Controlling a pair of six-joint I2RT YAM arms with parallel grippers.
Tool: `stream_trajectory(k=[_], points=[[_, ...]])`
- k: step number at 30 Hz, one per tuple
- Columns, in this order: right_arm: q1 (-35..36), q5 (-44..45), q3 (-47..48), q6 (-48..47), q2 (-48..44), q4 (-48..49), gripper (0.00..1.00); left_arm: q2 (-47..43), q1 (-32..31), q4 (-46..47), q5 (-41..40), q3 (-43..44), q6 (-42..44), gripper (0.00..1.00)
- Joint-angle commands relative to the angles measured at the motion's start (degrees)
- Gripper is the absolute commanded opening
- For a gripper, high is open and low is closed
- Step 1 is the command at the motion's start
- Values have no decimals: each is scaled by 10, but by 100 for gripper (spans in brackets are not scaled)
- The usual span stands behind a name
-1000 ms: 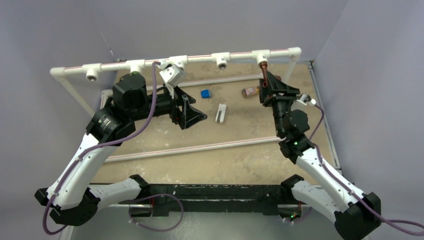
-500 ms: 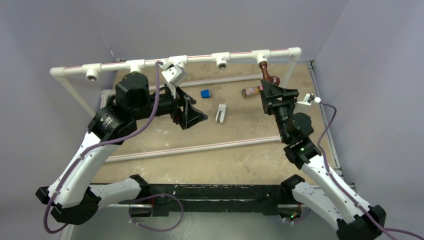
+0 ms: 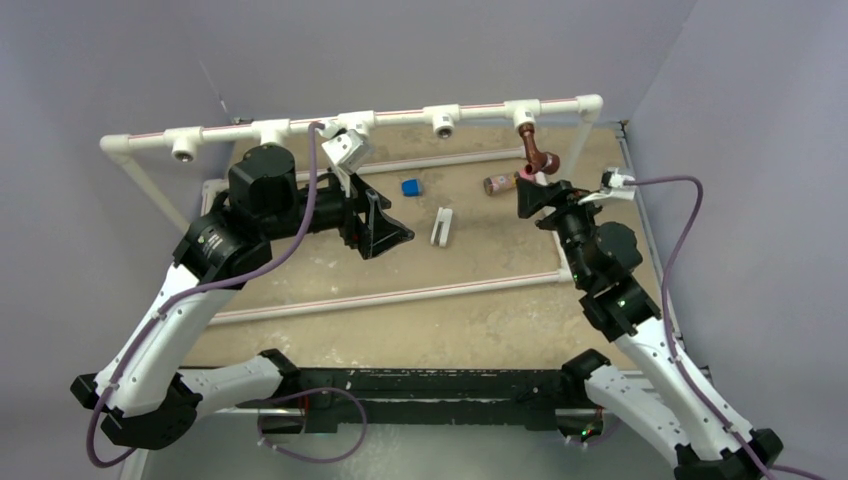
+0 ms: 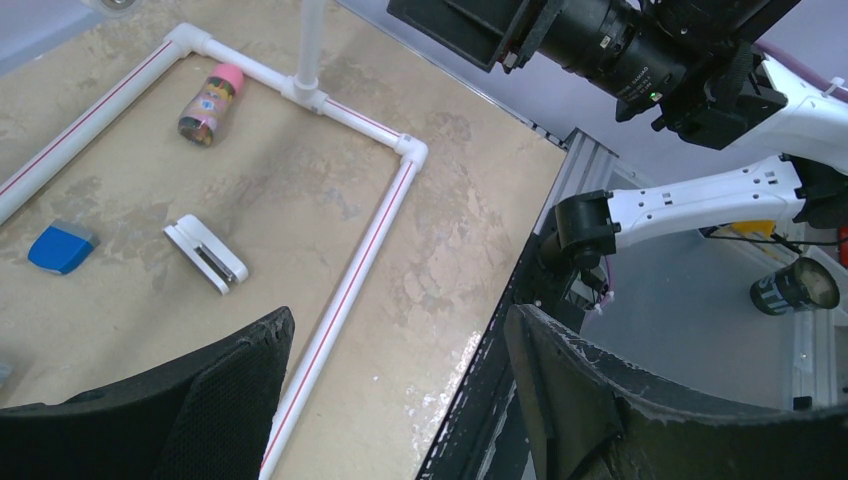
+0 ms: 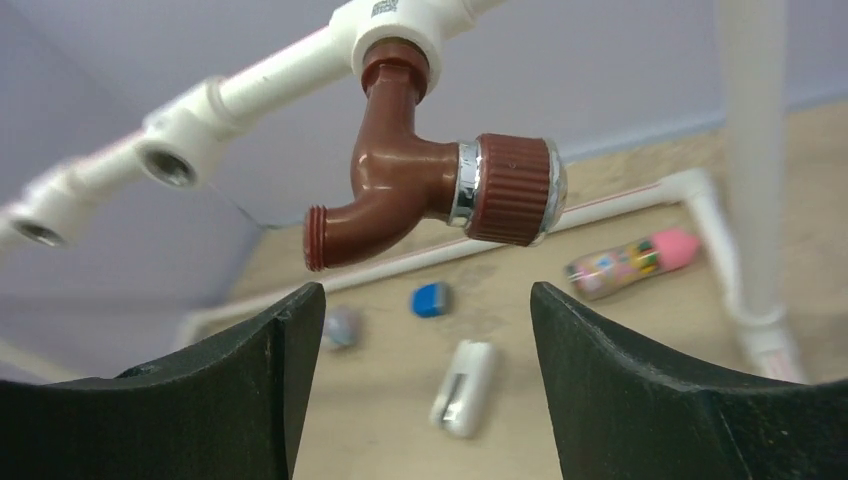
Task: Install the water faucets
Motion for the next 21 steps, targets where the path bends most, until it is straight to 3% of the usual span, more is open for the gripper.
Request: stream_trajectory(k=[1, 9, 13, 21], points=[[1, -4, 16, -257, 0, 24, 77, -4, -3, 12, 3, 16, 0, 77], [7, -21, 33, -510, 17, 57, 80, -9, -3, 19, 2, 5, 3, 77], [47, -22, 34, -651, 30, 89, 84, -8, -3, 21, 3, 2, 3, 77], [84, 77, -32, -916, 62, 279, 87, -12, -3, 18, -2, 2, 6, 77]])
